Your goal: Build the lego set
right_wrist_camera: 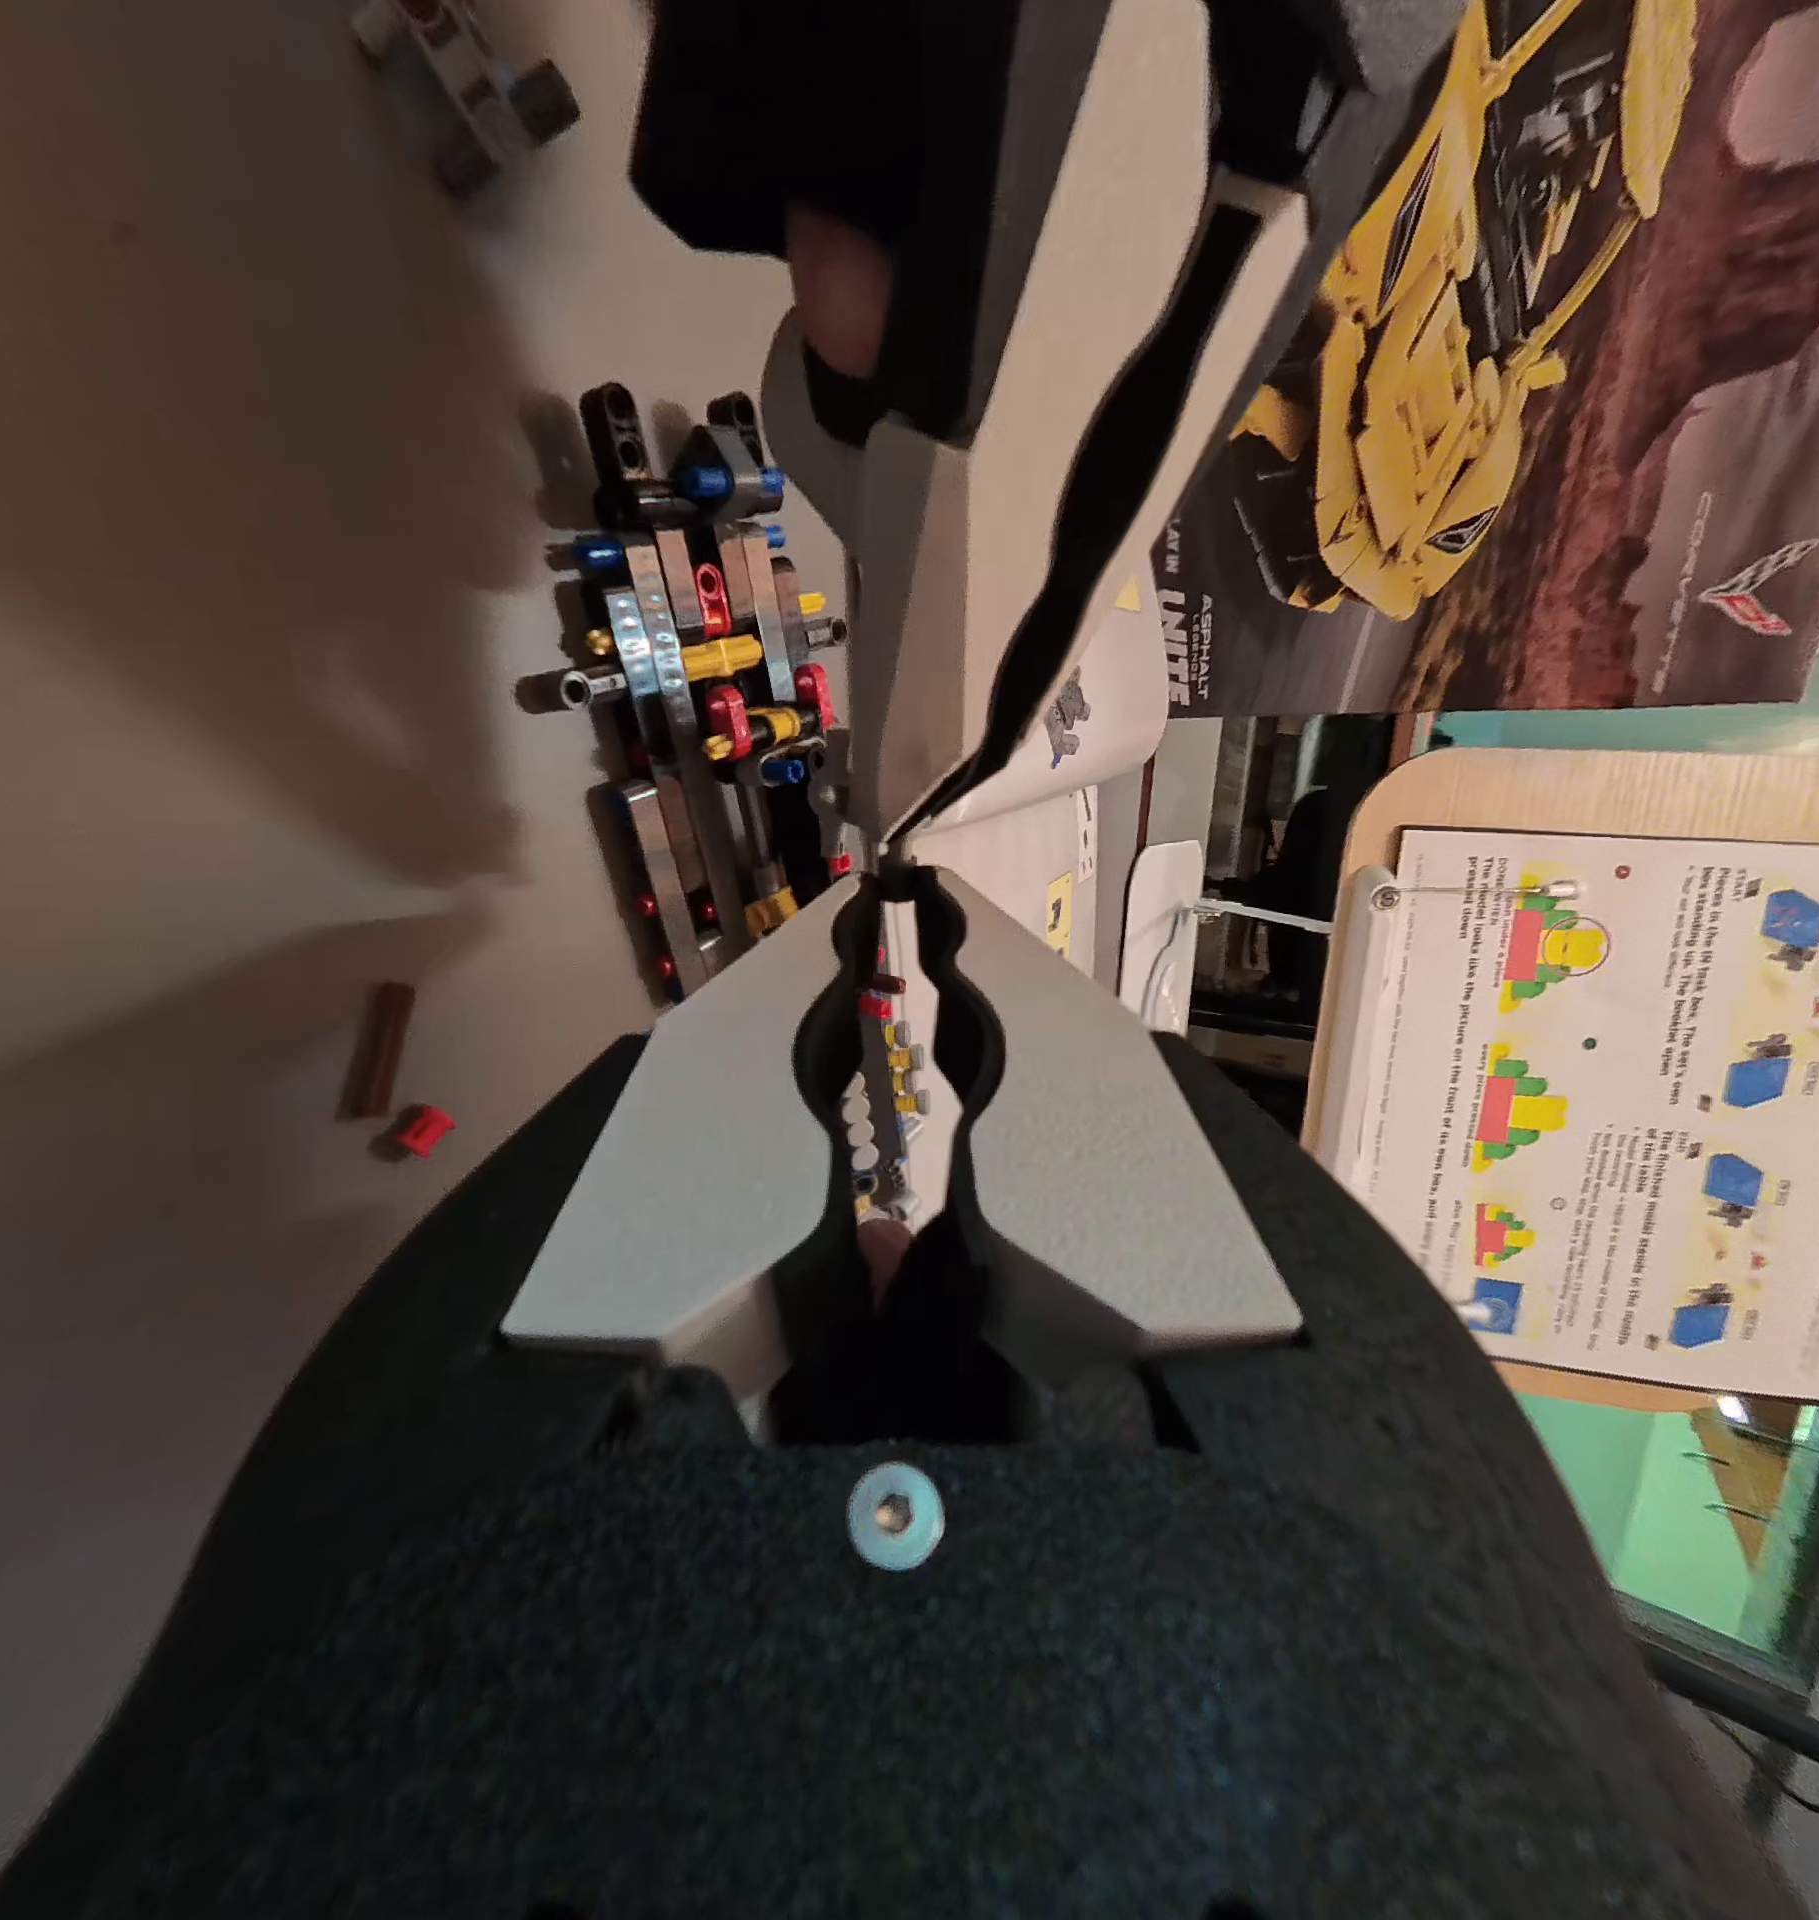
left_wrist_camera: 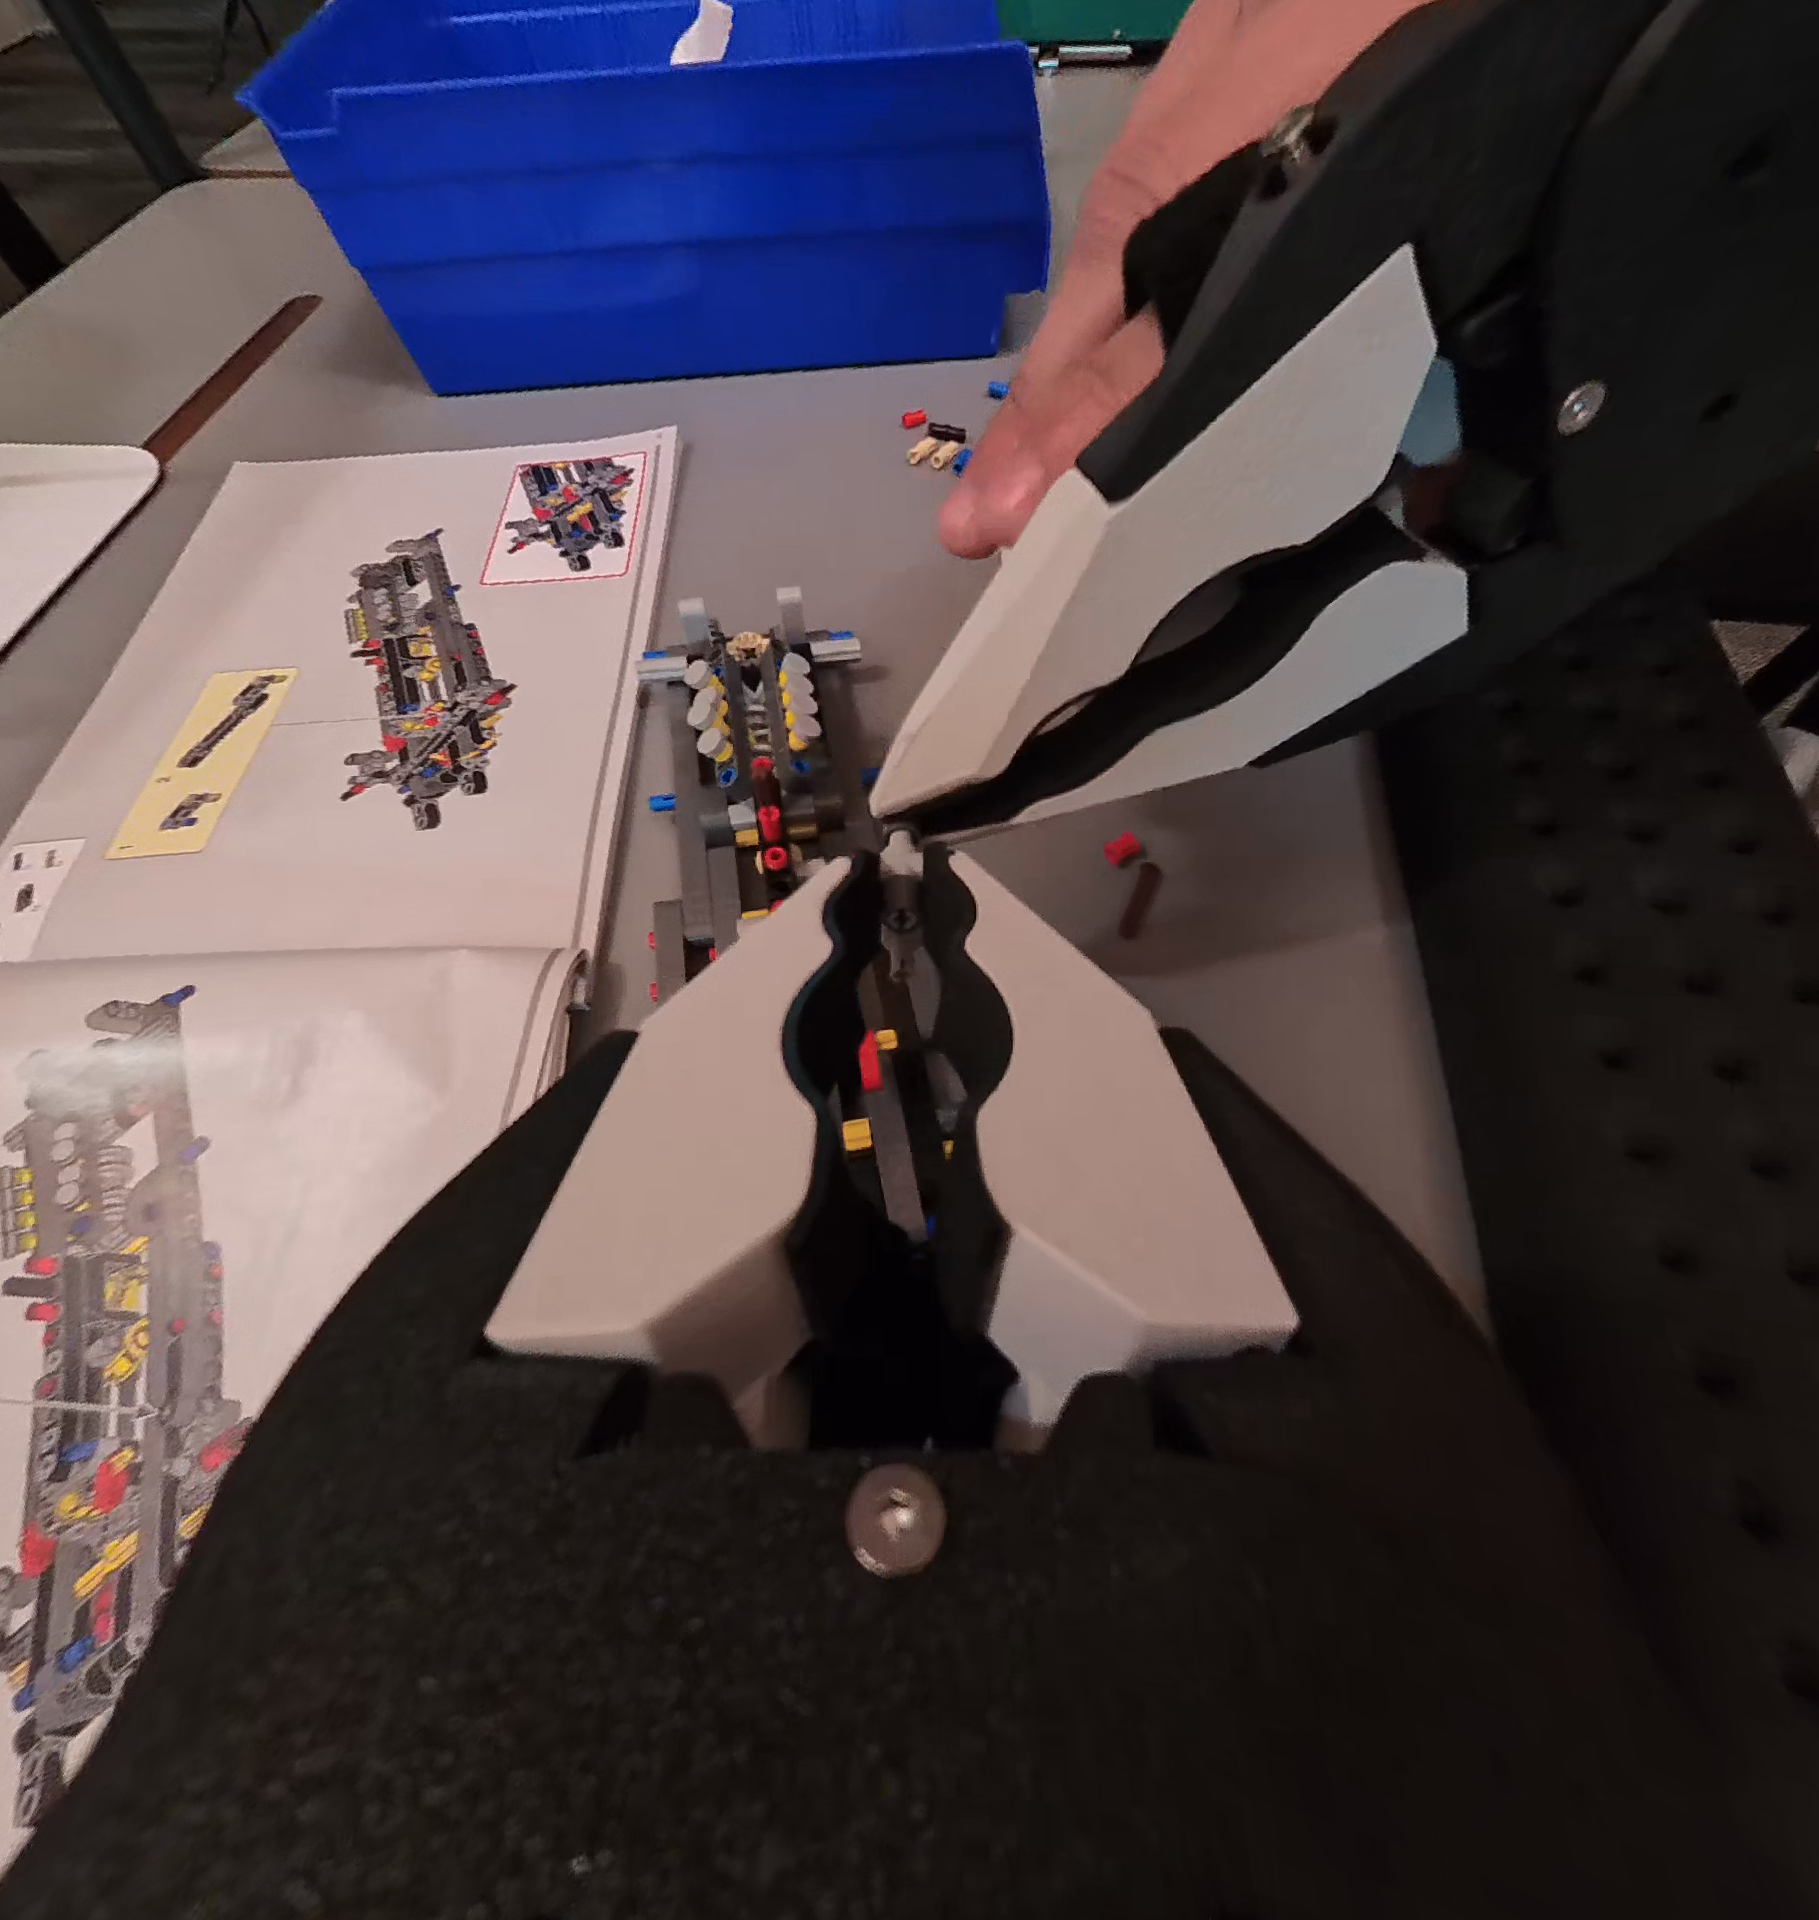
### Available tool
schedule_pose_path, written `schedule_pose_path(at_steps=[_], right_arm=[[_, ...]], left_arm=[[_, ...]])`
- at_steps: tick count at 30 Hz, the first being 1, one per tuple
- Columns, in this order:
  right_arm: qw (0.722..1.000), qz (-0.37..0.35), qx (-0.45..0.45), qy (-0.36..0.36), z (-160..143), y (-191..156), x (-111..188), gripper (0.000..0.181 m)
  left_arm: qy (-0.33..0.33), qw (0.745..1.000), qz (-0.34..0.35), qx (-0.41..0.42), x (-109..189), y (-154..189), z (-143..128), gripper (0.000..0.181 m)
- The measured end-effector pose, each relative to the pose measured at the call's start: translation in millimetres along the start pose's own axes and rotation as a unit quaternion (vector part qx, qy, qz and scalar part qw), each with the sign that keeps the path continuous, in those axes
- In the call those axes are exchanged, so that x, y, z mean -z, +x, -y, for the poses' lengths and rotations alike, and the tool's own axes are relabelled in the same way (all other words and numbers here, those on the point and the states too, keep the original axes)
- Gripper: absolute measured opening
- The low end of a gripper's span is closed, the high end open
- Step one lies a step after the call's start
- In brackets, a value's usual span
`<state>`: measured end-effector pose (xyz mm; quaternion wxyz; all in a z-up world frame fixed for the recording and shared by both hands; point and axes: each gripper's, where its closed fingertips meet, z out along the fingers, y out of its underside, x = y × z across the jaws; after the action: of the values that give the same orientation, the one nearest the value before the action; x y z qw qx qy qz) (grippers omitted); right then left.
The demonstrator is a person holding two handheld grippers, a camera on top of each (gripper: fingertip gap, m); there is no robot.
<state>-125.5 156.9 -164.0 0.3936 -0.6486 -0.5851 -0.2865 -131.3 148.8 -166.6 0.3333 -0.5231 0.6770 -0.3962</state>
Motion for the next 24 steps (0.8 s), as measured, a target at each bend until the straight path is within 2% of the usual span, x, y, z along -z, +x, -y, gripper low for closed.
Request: schedule_pose_path(at_steps=[5,9,12,14,17,19,21,24], right_arm=[[0.999,-0.007,0.023,-0.024,-2,-5,-4,0.004],[1.000,-0.009,0.010,-0.013,2,-3,-4,0.004],[0.999,0.010,-0.051,0.003,2,-5,-3,0.005],[0.997,-0.016,-0.069,0.032,3,0,1,0.005],[0.983,0.020,-0.176,0.054,-5,2,9,0.017],[0.950,0.048,-0.291,0.099,-8,10,14,0.022],[0.906,0.065,-0.380,0.174,-2,21,21,0.024],[0.819,0.121,-0.481,0.289,15,30,36,0.013]], left_arm=[[-0.012,1.000,0.002,0.000,-4,0,-5,0.007],[-0.005,1.000,-0.001,0.002,-3,0,-4,0.006],[-0.006,1.000,0.001,-0.009,-4,1,-4,0.006],[0.007,1.000,-0.001,-0.026,1,2,1,0.006],[0.030,0.999,-0.001,-0.031,8,0,9,0.006],[0.057,0.998,-0.028,0.012,11,1,16,0.006],[0.085,0.992,-0.061,0.065,14,2,22,0.007],[0.127,0.979,-0.108,0.116,22,6,33,0.007]])
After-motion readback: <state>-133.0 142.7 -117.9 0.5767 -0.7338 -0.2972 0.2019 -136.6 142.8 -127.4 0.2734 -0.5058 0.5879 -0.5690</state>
